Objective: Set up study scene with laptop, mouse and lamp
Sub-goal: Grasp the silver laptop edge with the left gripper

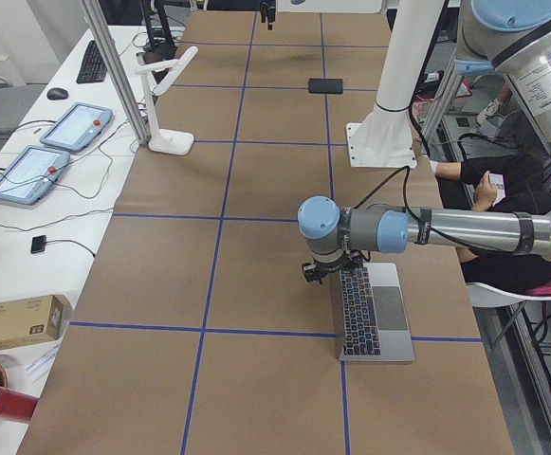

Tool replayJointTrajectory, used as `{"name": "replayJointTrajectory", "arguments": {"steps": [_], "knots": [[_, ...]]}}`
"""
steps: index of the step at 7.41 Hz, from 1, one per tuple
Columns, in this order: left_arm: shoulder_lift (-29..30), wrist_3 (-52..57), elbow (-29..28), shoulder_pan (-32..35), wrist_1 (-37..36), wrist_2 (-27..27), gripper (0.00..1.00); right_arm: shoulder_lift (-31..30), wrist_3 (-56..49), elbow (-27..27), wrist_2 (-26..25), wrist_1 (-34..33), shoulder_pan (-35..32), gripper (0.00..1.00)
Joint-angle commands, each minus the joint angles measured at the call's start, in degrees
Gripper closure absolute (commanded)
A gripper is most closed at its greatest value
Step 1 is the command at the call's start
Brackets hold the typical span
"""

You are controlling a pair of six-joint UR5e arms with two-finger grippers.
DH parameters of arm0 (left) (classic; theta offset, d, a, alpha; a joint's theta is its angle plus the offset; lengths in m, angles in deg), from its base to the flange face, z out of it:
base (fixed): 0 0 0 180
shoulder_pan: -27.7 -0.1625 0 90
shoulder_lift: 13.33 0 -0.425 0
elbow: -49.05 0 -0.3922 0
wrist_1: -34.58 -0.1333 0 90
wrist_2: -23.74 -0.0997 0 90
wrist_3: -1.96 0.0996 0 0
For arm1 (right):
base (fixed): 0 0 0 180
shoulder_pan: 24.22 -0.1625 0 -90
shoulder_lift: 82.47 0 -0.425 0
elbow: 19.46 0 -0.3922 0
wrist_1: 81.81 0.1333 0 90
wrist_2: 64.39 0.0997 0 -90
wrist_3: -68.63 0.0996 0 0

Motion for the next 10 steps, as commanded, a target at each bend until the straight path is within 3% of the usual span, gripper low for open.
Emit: {"name": "replayJointTrajectory", "arguments": {"steps": [1, 3, 5, 6, 7, 8, 10], "knots": [[0.04, 0.52, 1.19, -0.34, 1.10, -0.03, 0.24, 0.00, 0.00, -0.23, 0.04, 0.00, 0.00, 0.00], [-0.40, 2.44, 0.93, -0.34, 2.43, -0.03, 0.35, 0.35, 0.00, -0.41, -0.05, -0.09, 0.00, 0.00], [-1.18, 3.24, 0.84, -0.51, 2.52, -0.11, 0.37, 0.53, 0.00, -0.50, -0.05, -0.09, 0.00, 0.00], [-1.19, 3.24, 0.93, -0.51, 2.52, -0.12, 0.45, 0.53, 0.00, -0.50, -0.05, -0.09, 0.00, 0.00], [-1.19, 3.24, 0.76, -0.51, 2.52, -0.20, 0.65, 0.44, 0.00, -0.50, -0.05, -0.09, 0.00, 0.00], [-1.19, 3.24, 0.84, -0.51, 2.52, -0.46, 0.74, 0.44, 0.00, -0.41, -0.05, -0.09, -0.09, 0.00], [-1.19, 3.33, 0.84, -0.42, 2.52, -0.55, 0.79, 0.44, 0.00, -0.50, -0.05, -0.09, 0.00, 0.00]]}}
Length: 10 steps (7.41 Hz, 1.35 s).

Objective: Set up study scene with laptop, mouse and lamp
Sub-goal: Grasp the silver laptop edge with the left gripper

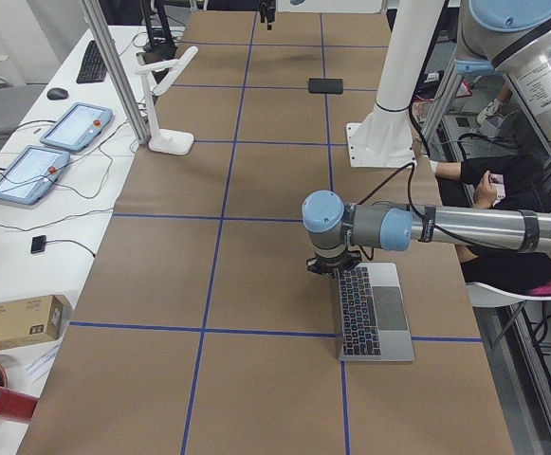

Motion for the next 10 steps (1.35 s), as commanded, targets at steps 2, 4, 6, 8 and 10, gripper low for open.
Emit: {"name": "replayJointTrajectory", "arguments": {"steps": [2, 4, 6, 8, 10], "knots": [[0.08, 0.07, 0.18, 0.26, 0.09, -0.07, 0.83, -0.01, 0.00, -0.06, 0.00, 0.00, 0.02, 0.00], [0.08, 0.15, 0.27, 0.78, 0.09, 0.02, 0.88, -0.01, 0.00, -0.06, 0.00, 0.00, -0.06, 0.00], [-0.09, 2.51, 0.54, 2.53, 0.00, 0.11, 0.88, -0.09, 0.09, -0.06, 0.09, 0.00, -0.06, 0.00], [-0.09, 2.88, 0.62, 4.56, 0.00, 0.37, 0.88, -0.09, 0.09, -0.06, 0.18, 0.00, -0.06, 0.00], [0.52, 2.88, 1.24, 7.62, -0.09, 0.99, 0.88, -0.01, -0.44, 0.55, 0.00, 0.00, -0.06, 0.00]]}}
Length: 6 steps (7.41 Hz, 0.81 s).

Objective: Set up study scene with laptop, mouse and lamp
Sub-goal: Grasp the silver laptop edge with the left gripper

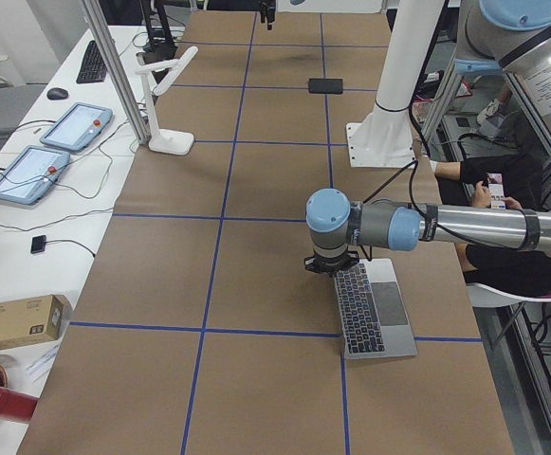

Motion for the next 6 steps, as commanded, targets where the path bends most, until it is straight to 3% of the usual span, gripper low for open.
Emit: {"name": "replayJointTrajectory", "arguments": {"steps": [1, 4, 6], "knots": [[1.50, -0.12, 0.35, 2.66, -0.59, 0.31, 0.88, 0.58, 0.27, 1.31, 0.43, -0.03, -0.02, 0.00], [11.22, -3.09, -1.66, 2.49, -4.44, 2.42, 0.88, -4.14, 0.45, 7.64, 0.87, -0.21, 1.03, 0.00], [18.61, -9.49, -1.67, 2.40, -5.87, 2.42, 0.88, -6.25, 10.51, 9.66, 1.13, 1.79, 4.88, 0.00]]}}
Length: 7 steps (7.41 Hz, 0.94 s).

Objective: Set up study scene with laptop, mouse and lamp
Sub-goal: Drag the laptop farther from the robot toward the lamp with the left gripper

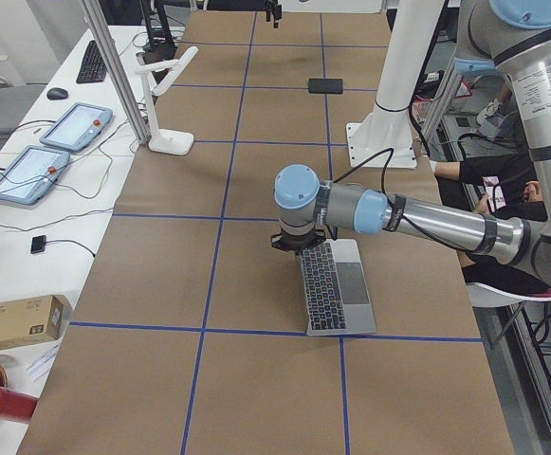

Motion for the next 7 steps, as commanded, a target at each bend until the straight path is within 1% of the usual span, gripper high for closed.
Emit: {"name": "replayJointTrajectory", "arguments": {"steps": [1, 2, 3, 4, 5, 7], "knots": [[8.45, -7.16, -0.09, -0.33, -0.92, -0.01, 0.88, -3.85, 8.10, 1.77, 0.21, 5.72, 3.53, 0.00], [13.36, -9.97, -0.61, -1.12, -0.92, -0.62, 0.88, -5.96, 8.64, 1.77, 0.21, 7.94, 4.50, 0.00], [17.32, -10.08, -2.36, -3.04, -0.92, -0.71, 0.88, -7.02, 8.64, 1.86, 0.99, 8.39, 4.77, 0.00], [22.06, -10.70, -4.12, -5.58, -0.92, -2.89, 0.88, -7.21, 9.25, 1.86, 1.17, 8.40, 4.86, 0.00], [26.46, -13.05, -4.92, -9.26, -0.92, -7.09, 0.88, -7.21, 10.13, 1.77, 1.35, 8.40, 4.86, 0.00], [34.63, -20.41, -5.19, -14.55, -0.92, -9.05, 0.88, -8.17, 10.23, 1.86, 2.75, 8.40, 4.77, 0.00]]}}
